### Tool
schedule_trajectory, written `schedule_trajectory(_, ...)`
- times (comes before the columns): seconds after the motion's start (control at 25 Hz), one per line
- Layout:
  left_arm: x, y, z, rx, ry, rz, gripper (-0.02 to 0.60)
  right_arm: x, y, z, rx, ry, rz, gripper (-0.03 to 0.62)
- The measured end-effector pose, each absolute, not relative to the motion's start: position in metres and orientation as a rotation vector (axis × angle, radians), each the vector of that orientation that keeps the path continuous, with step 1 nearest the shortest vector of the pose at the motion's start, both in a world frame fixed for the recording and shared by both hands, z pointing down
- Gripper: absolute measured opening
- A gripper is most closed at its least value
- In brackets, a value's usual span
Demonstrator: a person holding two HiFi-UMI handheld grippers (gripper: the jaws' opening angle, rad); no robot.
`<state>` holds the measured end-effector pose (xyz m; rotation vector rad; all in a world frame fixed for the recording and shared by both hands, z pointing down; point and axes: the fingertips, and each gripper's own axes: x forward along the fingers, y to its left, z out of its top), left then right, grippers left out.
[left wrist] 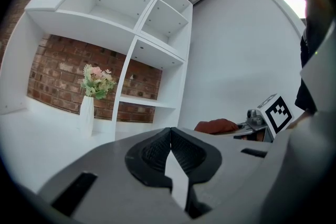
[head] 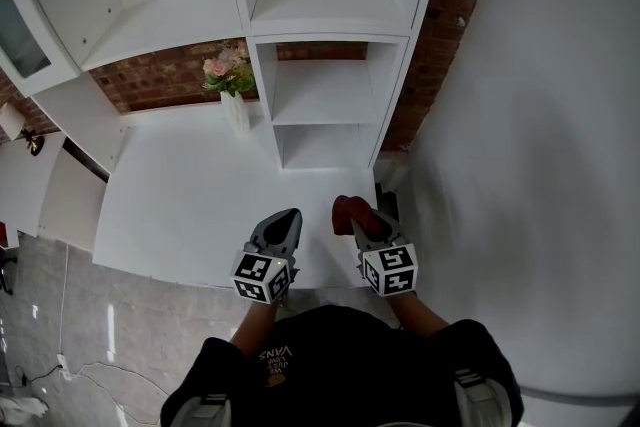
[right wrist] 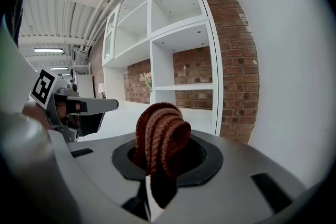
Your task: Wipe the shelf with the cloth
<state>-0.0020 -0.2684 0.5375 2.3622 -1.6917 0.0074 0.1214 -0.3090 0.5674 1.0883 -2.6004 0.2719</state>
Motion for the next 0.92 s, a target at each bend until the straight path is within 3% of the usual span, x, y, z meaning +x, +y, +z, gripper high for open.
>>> schedule_trajectory(0.92, -0.0037, -0.2638, 0.5408, 2.329, -1.720, 0.012, 0.008, 0.1225, -0.3097, 0.5643, 1.094, -2.619, 0.293, 0.097)
